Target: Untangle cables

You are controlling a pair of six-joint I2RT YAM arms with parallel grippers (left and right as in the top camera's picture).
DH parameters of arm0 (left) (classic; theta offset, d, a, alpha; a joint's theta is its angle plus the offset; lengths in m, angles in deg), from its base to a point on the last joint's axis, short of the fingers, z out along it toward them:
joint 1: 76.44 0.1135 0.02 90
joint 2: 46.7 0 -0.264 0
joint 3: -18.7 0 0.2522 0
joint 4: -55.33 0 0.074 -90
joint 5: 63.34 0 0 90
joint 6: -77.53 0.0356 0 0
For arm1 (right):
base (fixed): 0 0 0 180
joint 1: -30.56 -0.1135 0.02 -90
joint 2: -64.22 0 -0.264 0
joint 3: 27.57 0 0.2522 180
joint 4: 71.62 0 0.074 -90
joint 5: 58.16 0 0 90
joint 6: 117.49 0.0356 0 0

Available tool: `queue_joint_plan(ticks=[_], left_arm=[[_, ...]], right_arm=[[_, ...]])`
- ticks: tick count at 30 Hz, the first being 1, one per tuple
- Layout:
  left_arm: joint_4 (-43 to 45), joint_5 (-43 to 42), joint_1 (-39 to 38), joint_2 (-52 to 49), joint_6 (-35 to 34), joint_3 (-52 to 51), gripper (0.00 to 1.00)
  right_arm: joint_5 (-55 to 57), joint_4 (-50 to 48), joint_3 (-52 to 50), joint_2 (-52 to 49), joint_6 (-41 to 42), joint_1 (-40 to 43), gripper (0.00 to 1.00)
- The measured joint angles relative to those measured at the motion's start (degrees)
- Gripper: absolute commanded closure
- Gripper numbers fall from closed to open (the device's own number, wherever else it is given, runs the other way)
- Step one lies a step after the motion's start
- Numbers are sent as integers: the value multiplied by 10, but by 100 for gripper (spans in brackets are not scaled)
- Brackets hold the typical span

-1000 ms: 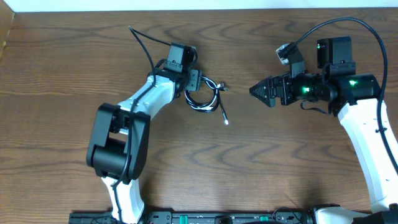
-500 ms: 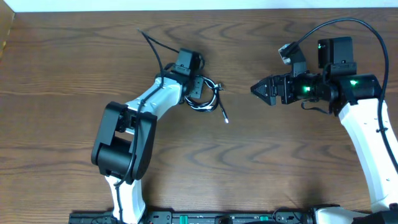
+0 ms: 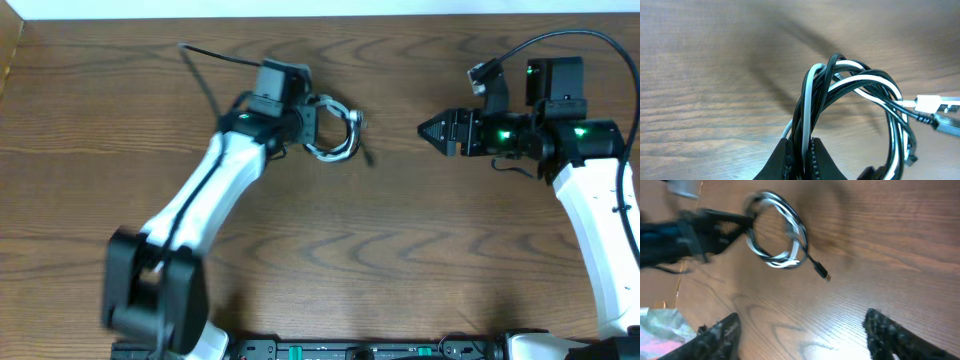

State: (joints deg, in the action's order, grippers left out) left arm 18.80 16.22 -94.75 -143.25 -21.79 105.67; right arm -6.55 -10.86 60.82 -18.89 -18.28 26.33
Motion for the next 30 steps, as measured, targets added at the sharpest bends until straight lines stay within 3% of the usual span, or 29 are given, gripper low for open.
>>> queue_joint_plan(ticks=[3, 11, 14, 22, 30], left_arm=[[-1, -76, 9, 51, -32, 0, 93], [-59, -225, 8, 50, -76, 0, 93], [-60, -256, 8, 50, -85, 0, 93], [-71, -254, 4, 50, -145, 0, 92], [-73, -266, 4, 50, -187, 0, 93]], right_arm=[[0, 0, 0, 0, 7, -11, 31], [1, -21, 0, 0, -15, -15, 31], [1, -26, 0, 0, -30, -15, 38], [-10, -54, 0, 0, -45, -39, 56], [-14, -90, 0, 0, 10, -82, 61]])
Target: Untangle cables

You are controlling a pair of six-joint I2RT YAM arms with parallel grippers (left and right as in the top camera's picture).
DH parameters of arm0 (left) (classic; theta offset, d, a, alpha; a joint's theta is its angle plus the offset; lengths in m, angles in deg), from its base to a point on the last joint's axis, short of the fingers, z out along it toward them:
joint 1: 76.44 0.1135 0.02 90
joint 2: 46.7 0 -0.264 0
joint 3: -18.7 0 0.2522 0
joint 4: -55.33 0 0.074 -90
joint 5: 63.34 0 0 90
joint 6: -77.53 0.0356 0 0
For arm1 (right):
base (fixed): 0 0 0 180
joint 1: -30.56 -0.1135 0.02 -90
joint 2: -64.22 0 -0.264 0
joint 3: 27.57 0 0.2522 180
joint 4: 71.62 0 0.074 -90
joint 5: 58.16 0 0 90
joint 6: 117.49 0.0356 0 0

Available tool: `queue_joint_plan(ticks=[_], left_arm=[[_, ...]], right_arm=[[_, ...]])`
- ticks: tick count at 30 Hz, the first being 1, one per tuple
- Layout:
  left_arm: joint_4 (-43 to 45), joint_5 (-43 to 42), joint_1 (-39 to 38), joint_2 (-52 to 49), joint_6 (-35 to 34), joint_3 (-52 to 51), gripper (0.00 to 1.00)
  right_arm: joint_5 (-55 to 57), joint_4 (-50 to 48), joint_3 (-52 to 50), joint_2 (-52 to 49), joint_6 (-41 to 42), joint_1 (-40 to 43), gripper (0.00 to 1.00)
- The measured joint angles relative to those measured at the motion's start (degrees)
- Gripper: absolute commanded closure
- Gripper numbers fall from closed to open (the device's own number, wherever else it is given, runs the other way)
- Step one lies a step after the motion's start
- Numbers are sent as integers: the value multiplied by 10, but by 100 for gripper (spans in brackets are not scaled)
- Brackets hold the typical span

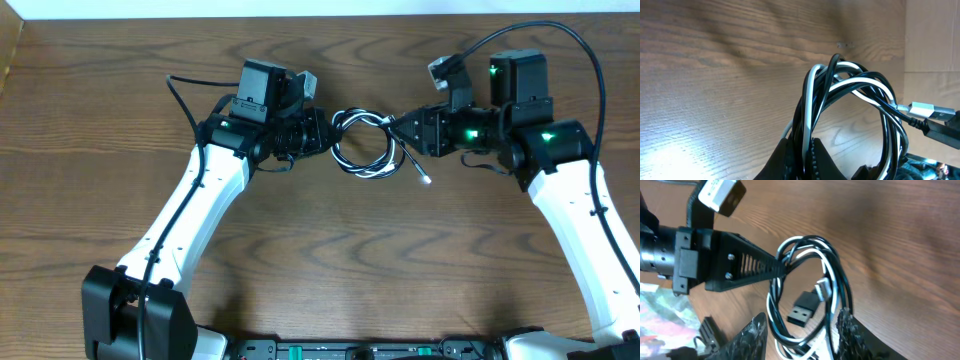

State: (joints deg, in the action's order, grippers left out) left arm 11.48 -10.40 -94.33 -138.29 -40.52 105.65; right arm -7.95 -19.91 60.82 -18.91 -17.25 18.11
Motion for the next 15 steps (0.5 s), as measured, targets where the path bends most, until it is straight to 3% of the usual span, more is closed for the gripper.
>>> queue_joint_plan(ticks=[5, 11, 15], left_arm=[[0, -5, -3, 0, -17, 0, 93], [0, -23, -10, 0, -22, 0, 92], [0, -34, -10, 0, -17, 0, 92]], right_arm=[[43, -11, 0, 0, 46, -27, 68], [142, -11, 0, 0, 76, -73, 99], [194, -12, 0, 0, 85, -96, 99]])
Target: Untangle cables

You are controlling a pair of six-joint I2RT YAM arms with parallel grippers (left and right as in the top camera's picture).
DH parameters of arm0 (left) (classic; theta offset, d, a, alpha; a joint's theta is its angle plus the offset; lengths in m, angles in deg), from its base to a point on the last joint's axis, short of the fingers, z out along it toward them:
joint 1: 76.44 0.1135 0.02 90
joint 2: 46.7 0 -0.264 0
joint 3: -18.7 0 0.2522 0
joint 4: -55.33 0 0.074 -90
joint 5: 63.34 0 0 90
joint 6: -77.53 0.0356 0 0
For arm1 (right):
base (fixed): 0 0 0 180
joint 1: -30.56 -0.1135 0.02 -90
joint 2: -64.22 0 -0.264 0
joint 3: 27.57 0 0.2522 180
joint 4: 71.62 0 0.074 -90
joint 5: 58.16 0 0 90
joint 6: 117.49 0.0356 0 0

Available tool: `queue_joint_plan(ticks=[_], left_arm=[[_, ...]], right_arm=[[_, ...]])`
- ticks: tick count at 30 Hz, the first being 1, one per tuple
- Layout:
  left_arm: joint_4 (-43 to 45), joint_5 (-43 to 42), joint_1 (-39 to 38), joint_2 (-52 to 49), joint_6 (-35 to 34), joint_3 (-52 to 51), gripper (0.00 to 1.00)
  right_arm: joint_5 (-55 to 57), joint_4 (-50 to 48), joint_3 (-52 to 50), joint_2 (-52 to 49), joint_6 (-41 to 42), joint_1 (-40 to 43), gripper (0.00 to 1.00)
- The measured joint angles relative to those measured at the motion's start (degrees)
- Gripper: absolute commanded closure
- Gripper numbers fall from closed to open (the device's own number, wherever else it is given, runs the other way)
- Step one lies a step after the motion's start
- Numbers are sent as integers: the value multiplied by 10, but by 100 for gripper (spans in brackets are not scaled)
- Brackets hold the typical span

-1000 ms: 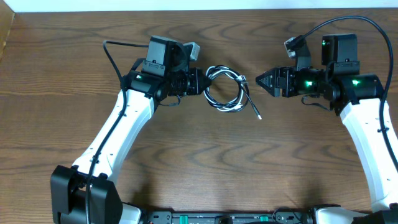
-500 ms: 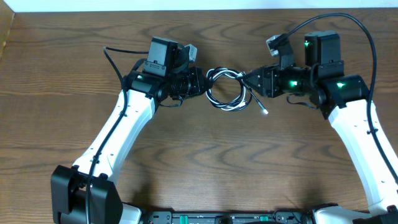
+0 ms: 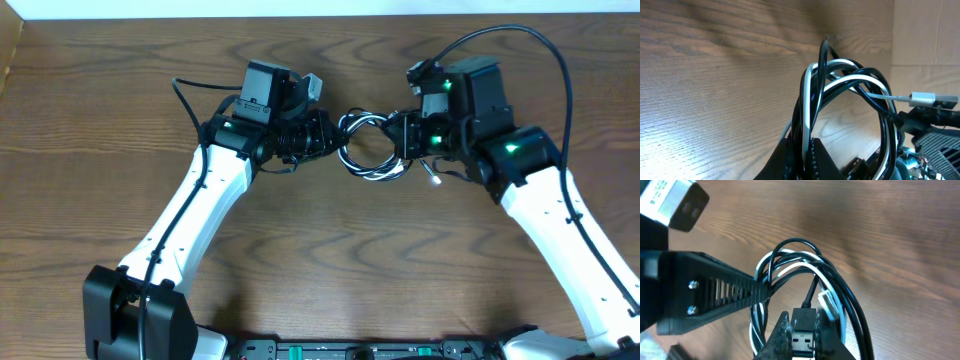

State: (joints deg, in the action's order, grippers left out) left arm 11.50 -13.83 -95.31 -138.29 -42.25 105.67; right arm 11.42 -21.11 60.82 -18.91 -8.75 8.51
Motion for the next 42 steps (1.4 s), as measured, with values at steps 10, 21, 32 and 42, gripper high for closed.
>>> queue_joint_plan(ticks=[10, 21, 32, 42], left_arm=[[16, -52, 0, 0, 29, 0, 93], [39, -159, 4, -3, 32, -2, 92], [91, -172, -1, -3, 10, -2, 93], [80, -120, -49, -84, -34, -2, 93]], right_arm=[[68, 33, 0, -24, 51, -48, 99], [24, -6, 0, -125, 112, -55, 59], [-47, 89, 3, 2, 74, 130, 51], [-40, 141, 3, -2, 21, 167, 53]])
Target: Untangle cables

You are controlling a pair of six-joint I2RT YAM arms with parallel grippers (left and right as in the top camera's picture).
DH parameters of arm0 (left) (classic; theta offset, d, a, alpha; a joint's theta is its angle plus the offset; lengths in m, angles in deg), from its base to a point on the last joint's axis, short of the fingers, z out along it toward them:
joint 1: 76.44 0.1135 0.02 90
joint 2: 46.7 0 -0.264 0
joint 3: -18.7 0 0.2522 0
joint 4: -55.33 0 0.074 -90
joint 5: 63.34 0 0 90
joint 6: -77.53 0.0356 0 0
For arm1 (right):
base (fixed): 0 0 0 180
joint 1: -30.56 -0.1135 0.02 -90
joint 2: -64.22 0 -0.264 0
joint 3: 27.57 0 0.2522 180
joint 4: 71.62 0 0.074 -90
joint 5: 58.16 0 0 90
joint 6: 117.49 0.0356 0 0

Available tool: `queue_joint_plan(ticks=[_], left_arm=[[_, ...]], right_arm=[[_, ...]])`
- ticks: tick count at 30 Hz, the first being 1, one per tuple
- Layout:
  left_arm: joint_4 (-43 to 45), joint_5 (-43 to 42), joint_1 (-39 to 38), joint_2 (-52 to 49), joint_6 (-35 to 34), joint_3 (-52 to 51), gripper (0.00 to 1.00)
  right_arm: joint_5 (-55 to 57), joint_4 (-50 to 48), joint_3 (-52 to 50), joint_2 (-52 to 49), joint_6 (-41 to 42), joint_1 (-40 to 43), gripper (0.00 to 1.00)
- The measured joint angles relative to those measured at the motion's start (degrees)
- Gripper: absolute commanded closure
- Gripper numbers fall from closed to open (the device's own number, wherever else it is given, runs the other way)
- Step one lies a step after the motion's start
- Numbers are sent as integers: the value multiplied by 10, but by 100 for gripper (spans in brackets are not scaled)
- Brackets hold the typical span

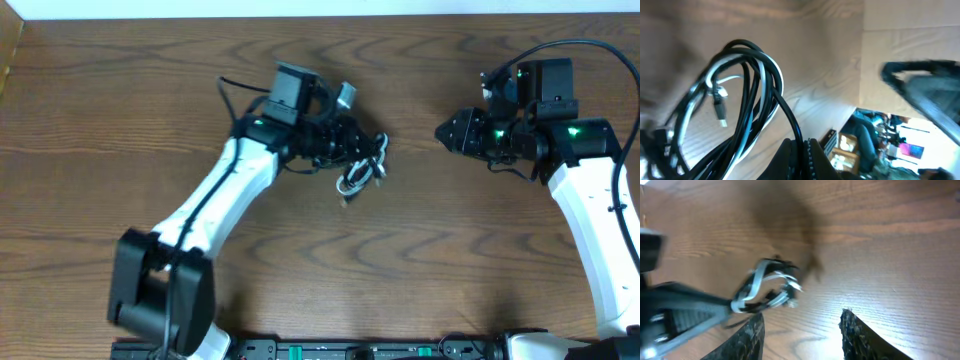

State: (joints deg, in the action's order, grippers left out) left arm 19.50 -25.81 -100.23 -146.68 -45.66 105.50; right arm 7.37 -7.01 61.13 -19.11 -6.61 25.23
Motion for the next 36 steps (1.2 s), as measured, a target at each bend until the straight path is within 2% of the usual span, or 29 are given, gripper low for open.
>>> queue_joint_plan(ticks=[5, 9, 11, 12, 13, 14, 17, 21, 25, 28, 32, 34, 36], left_arm=[[25, -5, -13, -29, -22, 0, 93], [7, 41, 2, -29, 20, 0, 92], [-25, 85, 10, -29, 53, 0, 75], [-51, 124, 14, -29, 80, 0, 61], [-64, 146, 15, -29, 95, 0, 53], [-82, 178, 16, -29, 111, 0, 47], [-115, 256, 15, -29, 156, 0, 39], [-128, 323, 15, -29, 185, 0, 39], [-144, 346, 15, -29, 166, 0, 39], [-175, 351, 15, -35, 94, -1, 44], [-164, 355, 9, -68, 12, -1, 50], [-162, 359, -3, -101, -43, -1, 57], [-162, 361, -14, -117, -66, -1, 62]], right_arm=[[3, 6, 0, 0, -12, 0, 51], [4, 10, 0, 0, -17, 0, 51], [5, 12, 0, 0, -22, 0, 52], [6, 13, 0, 0, -24, 0, 52], [7, 13, 0, 0, -25, 0, 52], [7, 13, 0, 0, -28, 0, 51], [9, 14, 0, -1, -34, 0, 51], [9, 14, 0, -1, -36, 0, 50], [9, 16, 0, -1, -38, 0, 49], [12, 17, 0, -1, -40, 0, 49], [15, 18, 0, -1, -40, 0, 48], [20, 18, 0, -1, -40, 0, 48], [23, 18, 0, -1, -40, 0, 48]])
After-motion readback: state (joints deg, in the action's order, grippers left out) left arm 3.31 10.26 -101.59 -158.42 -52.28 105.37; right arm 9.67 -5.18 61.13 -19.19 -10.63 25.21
